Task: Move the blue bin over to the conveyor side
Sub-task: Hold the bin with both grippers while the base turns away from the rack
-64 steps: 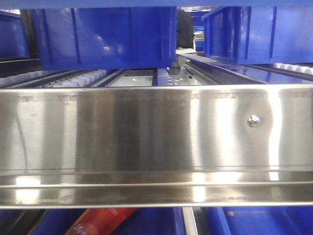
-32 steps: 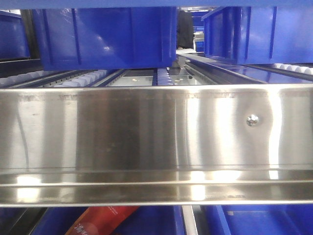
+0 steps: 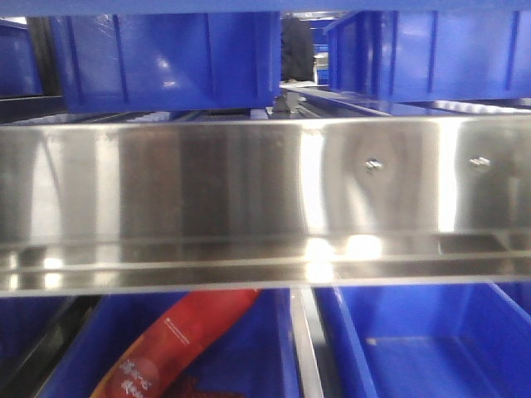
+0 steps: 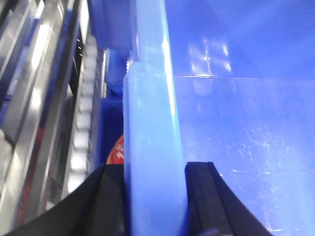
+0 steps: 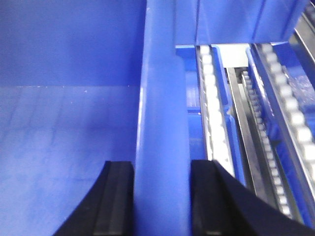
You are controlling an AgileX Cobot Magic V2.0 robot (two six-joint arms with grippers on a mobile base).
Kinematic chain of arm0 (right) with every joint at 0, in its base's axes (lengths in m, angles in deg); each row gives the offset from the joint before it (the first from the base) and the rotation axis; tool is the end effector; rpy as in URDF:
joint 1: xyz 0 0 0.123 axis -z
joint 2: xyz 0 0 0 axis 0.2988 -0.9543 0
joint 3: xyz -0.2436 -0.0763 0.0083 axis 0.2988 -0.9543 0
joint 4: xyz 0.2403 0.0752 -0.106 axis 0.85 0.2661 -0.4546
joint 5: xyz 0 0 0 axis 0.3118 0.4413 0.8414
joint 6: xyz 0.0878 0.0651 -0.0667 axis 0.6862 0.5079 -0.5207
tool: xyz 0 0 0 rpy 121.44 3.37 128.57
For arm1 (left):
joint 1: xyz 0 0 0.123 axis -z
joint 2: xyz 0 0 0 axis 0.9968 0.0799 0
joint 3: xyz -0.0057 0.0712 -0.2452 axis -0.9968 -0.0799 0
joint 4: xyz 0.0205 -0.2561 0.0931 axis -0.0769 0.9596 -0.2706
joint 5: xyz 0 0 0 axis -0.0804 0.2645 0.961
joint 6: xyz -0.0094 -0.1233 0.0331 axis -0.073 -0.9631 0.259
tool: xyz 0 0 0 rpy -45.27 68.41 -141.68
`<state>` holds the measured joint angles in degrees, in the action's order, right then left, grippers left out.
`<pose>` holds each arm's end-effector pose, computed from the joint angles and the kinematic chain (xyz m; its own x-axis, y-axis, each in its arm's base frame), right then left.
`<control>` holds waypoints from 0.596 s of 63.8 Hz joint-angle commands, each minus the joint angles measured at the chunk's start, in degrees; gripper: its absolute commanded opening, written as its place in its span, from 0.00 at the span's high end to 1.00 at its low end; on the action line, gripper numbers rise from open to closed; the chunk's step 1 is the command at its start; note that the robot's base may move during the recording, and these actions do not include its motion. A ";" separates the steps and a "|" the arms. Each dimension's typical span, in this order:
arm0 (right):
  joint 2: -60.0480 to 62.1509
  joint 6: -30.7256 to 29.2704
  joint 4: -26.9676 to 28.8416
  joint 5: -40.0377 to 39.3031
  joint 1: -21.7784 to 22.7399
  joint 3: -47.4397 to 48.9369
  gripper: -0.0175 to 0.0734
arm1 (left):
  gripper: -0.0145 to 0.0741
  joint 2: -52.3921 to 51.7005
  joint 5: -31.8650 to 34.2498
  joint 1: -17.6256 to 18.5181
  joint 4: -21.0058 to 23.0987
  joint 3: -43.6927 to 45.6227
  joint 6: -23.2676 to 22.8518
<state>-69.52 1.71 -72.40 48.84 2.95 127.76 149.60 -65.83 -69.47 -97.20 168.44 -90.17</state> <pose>0.2391 0.0582 0.4501 -0.5770 -0.0250 -0.8164 -0.1617 0.9832 0.0842 0.2443 -0.0462 0.4613 -0.6259 -0.1503 -0.7653 -0.0653 0.9879 -0.1405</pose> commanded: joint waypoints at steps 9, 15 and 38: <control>1.24 -0.13 -1.67 -6.94 -0.02 0.92 0.91 | 0.86 -1.20 4.49 0.43 -0.33 0.66 0.34; 1.24 -0.13 -1.67 -6.94 -0.02 0.92 0.91 | 0.86 -1.31 4.49 0.43 -0.33 0.66 0.34; 1.24 -0.13 -1.67 -6.94 -0.02 0.92 0.91 | 0.86 -1.31 4.49 0.43 -0.33 0.66 0.34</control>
<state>-69.52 1.76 -72.26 48.69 2.95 127.76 149.25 -65.83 -69.47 -97.38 168.44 -90.17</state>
